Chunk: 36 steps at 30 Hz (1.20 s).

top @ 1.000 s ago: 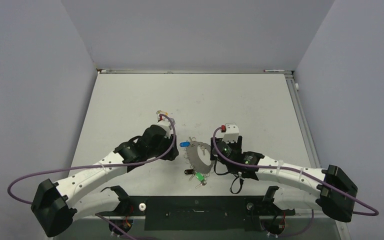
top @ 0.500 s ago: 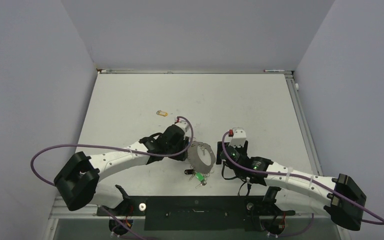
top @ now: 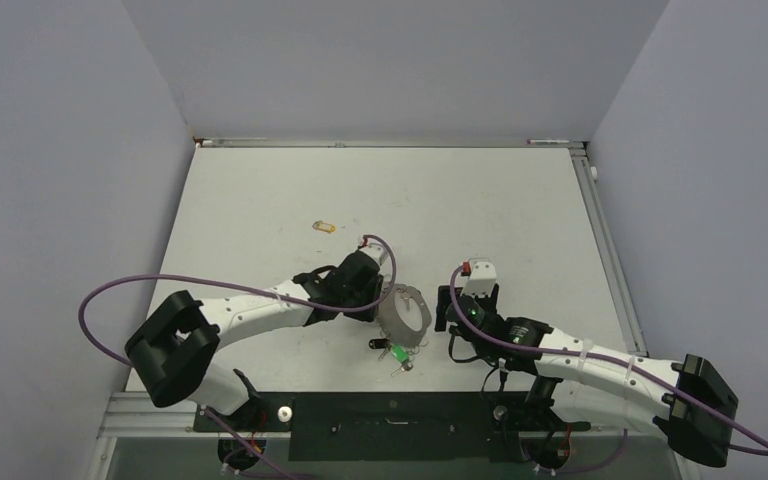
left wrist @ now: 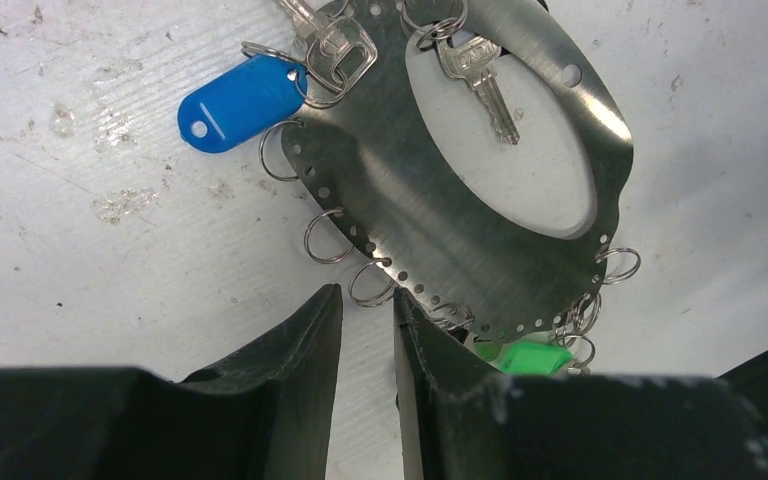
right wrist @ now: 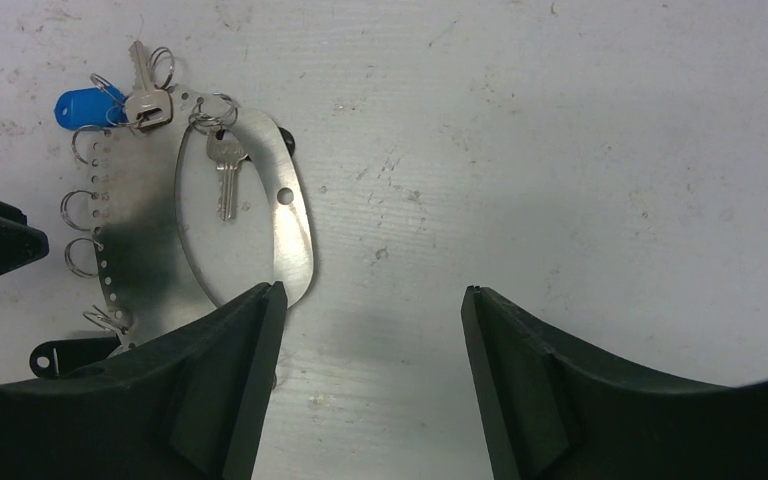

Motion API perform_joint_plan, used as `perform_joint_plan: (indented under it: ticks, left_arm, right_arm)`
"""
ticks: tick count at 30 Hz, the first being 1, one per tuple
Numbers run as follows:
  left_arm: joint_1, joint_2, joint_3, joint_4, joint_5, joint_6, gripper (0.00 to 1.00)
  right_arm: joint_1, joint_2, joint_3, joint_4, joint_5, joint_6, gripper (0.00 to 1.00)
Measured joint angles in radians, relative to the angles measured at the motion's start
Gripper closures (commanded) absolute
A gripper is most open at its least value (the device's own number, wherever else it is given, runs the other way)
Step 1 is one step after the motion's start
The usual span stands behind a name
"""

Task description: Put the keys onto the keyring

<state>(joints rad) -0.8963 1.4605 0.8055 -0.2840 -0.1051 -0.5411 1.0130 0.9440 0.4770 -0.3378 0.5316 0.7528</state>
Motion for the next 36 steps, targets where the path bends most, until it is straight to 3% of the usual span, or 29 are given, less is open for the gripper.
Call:
perform_joint_plan:
  ticks: [13, 27, 36]
  left_arm:
    - [0.000, 0.083, -0.001, 0.049, -0.002, 0.003, 0.80]
    - [-0.019, 0.063, -0.023, 0.044, -0.023, -0.005, 0.80]
    - [-0.020, 0.086, -0.025, 0.051, -0.036, -0.005, 0.87]
  right_arm:
    - [-0.004, -0.002, -0.003, 0.001, -0.016, 0.000, 0.34]
    - [-0.005, -0.005, -0.016, 0.015, -0.024, 0.000, 0.35]
    - [-0.005, 0.000, -0.016, 0.023, -0.034, 0.000, 0.35]
